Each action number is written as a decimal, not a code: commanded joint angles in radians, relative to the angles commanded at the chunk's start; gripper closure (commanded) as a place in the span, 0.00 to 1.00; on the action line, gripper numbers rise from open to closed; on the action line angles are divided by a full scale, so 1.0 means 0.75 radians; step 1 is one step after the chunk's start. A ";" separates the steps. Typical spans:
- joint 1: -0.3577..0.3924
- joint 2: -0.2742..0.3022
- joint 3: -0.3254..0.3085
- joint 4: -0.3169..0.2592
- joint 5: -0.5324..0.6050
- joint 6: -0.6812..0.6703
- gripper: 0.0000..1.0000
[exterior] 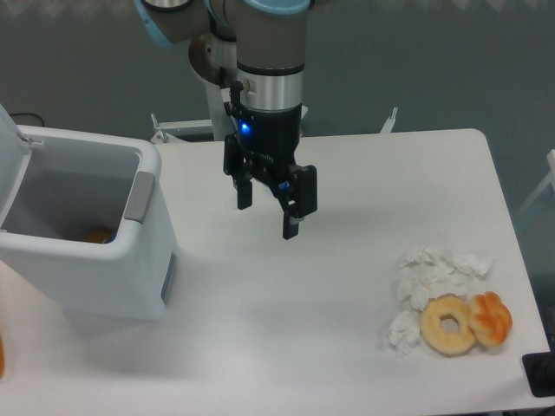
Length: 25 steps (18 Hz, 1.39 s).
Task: Close the trash can
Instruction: 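Move the gripper toward the raised lid of the white trash can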
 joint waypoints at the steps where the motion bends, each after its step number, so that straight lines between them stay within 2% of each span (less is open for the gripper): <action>1: -0.002 -0.004 0.000 0.000 0.000 0.002 0.00; 7: -0.035 -0.041 0.029 0.008 -0.004 0.014 0.00; 12: -0.045 -0.018 0.033 0.006 -0.043 0.000 0.00; 19: -0.043 0.037 -0.010 0.004 -0.037 -0.084 0.00; 22: -0.051 0.059 -0.010 0.004 -0.037 -0.202 0.00; 25: -0.074 0.065 0.004 0.004 -0.043 -0.400 0.00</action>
